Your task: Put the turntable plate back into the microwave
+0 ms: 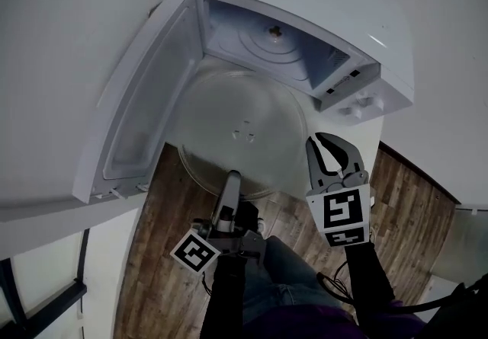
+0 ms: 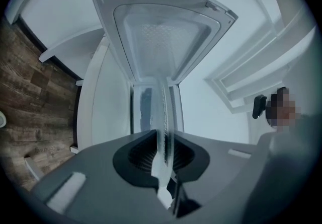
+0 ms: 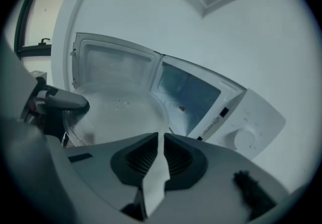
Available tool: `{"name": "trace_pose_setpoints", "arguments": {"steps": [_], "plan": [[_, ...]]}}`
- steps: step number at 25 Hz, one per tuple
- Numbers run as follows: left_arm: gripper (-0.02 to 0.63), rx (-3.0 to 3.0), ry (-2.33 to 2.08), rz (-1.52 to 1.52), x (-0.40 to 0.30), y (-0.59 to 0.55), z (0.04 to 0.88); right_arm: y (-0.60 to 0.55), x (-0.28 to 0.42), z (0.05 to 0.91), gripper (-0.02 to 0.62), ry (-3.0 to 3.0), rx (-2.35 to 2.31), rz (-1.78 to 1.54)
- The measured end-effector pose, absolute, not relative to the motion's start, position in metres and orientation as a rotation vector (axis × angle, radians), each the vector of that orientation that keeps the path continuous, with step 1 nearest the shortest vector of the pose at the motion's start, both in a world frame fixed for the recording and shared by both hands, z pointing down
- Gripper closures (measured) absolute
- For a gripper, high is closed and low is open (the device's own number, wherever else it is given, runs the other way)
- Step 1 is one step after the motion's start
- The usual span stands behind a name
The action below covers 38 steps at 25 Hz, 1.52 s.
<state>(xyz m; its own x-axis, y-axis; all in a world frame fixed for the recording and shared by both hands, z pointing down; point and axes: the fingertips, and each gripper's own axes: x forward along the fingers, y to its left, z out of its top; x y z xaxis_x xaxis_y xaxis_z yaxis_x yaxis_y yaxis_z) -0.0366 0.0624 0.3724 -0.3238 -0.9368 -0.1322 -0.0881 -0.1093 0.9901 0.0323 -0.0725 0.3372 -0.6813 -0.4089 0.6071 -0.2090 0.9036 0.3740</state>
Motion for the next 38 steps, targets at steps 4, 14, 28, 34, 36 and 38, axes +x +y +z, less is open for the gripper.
{"name": "trace_pose_setpoints", "arguments": {"steps": [4,14,28,34,36,38], "plan": [[0.569,1.170,-1.428,-1.491,-0.047,0.048,0.379,-0.064,0.011,0.341,0.580,-2.327,0.392,-0.350],[0.569,1.173,-1.397,-1.471,-0.066,0.002,0.384,-0.066,-0.012,0.333,0.586,-2.289,0.434,-0.368],[0.566,1.185,-1.380,-1.470,-0.096,-0.041,0.383,-0.064,-0.039,0.332,0.586,-2.302,0.447,-0.302],[0.566,1.169,-1.364,-1.490,-0.105,-0.050,0.388,-0.066,-0.048,0.330,0.586,-2.307,0.453,-0.289],[0.565,1.164,-1.355,-1.497,-0.107,-0.053,0.390,-0.066,-0.052,0.330,0.586,-2.327,0.470,-0.260],[0.563,1.175,-1.338,-1.511,-0.111,-0.056,0.389,-0.068,-0.049,0.333,0.586,-2.303,0.468,-0.289]]}}
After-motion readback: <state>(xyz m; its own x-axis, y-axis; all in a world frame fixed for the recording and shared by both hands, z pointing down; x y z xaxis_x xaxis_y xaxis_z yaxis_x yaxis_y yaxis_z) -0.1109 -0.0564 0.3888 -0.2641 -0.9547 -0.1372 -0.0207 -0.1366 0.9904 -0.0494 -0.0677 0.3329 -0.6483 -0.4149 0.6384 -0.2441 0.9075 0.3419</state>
